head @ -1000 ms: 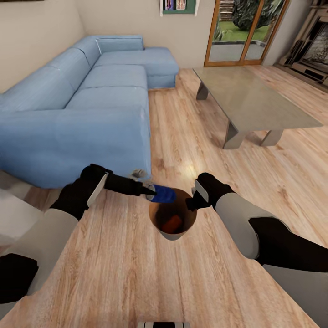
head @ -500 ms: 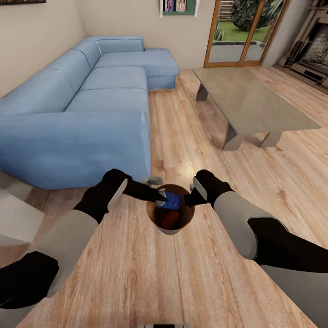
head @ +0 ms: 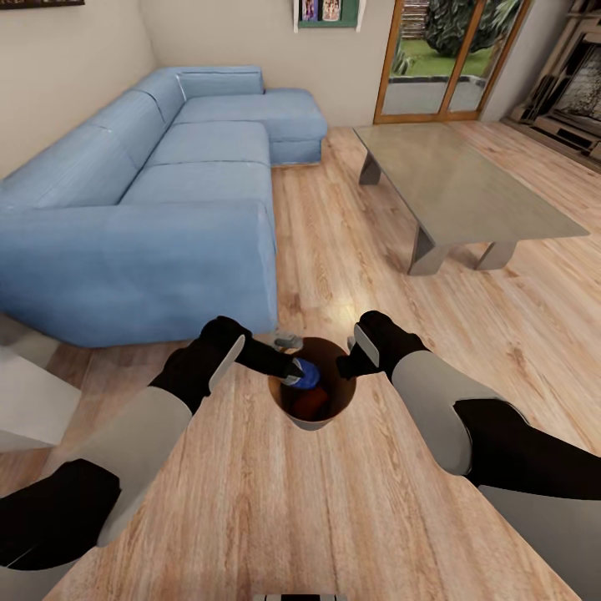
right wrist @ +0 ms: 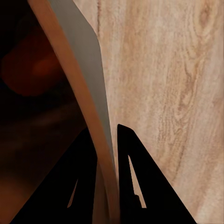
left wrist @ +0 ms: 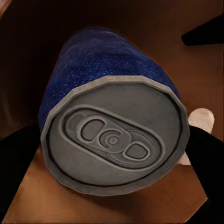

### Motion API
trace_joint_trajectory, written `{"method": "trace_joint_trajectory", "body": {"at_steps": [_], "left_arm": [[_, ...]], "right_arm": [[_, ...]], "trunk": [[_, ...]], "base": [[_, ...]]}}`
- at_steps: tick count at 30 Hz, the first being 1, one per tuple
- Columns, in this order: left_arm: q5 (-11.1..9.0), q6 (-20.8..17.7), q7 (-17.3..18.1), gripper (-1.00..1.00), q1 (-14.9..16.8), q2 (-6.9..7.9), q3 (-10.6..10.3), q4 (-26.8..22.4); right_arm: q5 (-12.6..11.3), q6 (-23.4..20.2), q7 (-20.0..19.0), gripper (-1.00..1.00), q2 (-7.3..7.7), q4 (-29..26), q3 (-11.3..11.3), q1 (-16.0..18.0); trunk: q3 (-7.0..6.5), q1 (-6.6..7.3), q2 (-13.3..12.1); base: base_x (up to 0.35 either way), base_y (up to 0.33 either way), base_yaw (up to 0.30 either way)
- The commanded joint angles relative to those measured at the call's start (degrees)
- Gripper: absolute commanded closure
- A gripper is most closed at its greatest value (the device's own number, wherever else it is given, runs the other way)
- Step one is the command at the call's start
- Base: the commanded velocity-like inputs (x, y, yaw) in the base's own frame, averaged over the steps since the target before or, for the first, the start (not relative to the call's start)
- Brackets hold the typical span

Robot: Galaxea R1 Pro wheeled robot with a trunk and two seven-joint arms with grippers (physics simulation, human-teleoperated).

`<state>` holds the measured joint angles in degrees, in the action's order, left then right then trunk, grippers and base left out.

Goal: Put the three can of soda from the living room inside the tash can in the kitchen.

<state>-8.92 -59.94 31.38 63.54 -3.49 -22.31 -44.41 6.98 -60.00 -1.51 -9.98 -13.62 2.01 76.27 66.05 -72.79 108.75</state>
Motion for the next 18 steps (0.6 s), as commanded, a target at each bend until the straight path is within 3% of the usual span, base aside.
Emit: {"method": "trace_joint_trajectory", "body": {"at_steps": [1, 11, 18], "left_arm": [[-0.29, -0.06, -0.82, 1.0, 0.0, -0.03, -0.05, 0.11], [-0.43, -0.06, -2.29, 1.0, 0.01, -1.53, -0.65, 4.8], [-0.48, -0.06, -2.29, 1.0, 0.01, -2.55, -0.65, 5.5]], "right_arm": [[-1.26, 0.0, -0.25, 1.0, -0.01, 0.0, 0.37, 0.02], [-1.27, 0.0, -0.76, 1.0, -0.01, -0.02, 0.29, 0.02], [-1.27, 0.0, -3.95, 1.0, -0.01, -0.07, 0.28, 0.02]], "trunk": [[0.0, 0.0, 0.0], [0.0, 0.0, 0.0], [0.0, 0.0, 0.0]], "base": [[0.0, 0.0, 0.0], [0.0, 0.0, 0.0], [0.0, 0.0, 0.0]]}}
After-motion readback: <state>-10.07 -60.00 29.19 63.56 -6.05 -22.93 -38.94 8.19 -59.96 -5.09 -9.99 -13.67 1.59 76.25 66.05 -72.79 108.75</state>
